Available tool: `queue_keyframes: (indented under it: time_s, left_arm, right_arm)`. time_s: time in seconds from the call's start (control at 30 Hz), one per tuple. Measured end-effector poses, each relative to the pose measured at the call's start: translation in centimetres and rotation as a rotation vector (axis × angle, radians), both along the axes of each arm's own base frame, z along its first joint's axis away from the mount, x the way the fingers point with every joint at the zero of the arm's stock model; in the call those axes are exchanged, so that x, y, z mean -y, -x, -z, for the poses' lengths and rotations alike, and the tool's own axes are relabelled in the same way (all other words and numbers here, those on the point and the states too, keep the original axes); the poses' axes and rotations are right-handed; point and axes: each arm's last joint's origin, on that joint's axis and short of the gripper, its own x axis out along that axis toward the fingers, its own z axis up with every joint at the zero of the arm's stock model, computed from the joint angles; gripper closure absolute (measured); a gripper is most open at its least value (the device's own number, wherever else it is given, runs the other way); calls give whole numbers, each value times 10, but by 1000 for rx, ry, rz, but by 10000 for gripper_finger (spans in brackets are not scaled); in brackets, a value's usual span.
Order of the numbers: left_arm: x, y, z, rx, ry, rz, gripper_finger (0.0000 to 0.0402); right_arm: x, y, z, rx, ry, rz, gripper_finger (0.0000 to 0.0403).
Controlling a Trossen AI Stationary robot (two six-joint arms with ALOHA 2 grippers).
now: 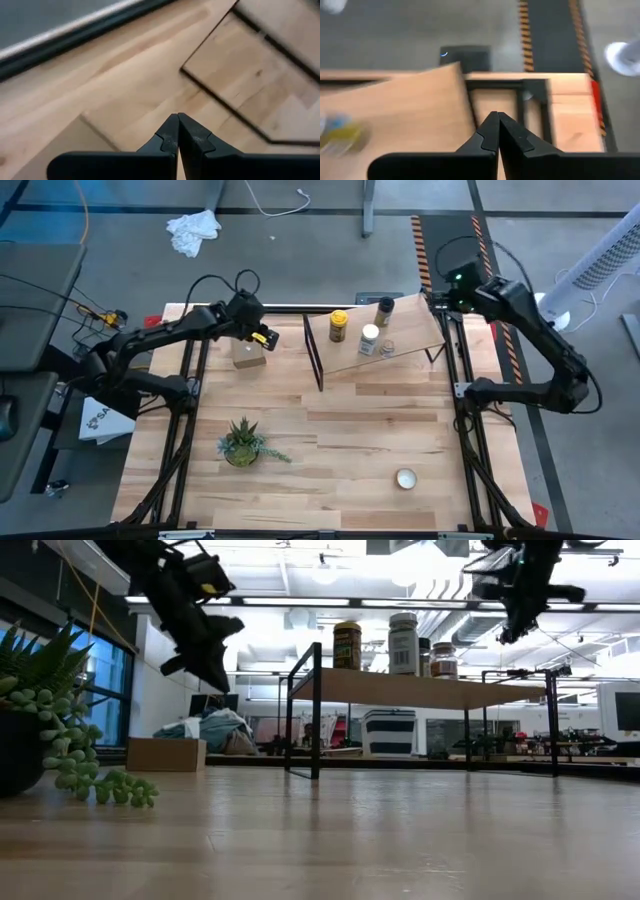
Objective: Shelf spices
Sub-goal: Move the shelf to the center of the table
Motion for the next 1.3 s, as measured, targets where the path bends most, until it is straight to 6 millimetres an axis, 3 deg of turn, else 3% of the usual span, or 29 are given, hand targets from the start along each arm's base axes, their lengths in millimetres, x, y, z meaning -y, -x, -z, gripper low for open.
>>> queue_keyframes:
  time_s: [0.17,0.37,0.67,0.87,1.17,1.3]
  left_arm:
    - [0,-5,5,-46,-36,-9,401]
    - [3,-6,4,-60,-64,-21,401]
    - [4,-4,6,-129,-105,-82,401]
    - [6,2,10,-196,-86,-138,401]
    - [16,2,14,-252,-60,-100,401]
    - [23,2,27,-256,-41,-103,401]
  right_arm:
    - [2,1,20,51,-222,30,403]
    - [4,7,46,-45,-126,302,403]
    - [14,5,94,79,-182,379,403]
    - [5,-1,96,82,-237,303,403]
    - [-23,-20,95,89,-331,133,403]
    - [-35,-31,95,104,-333,101,403]
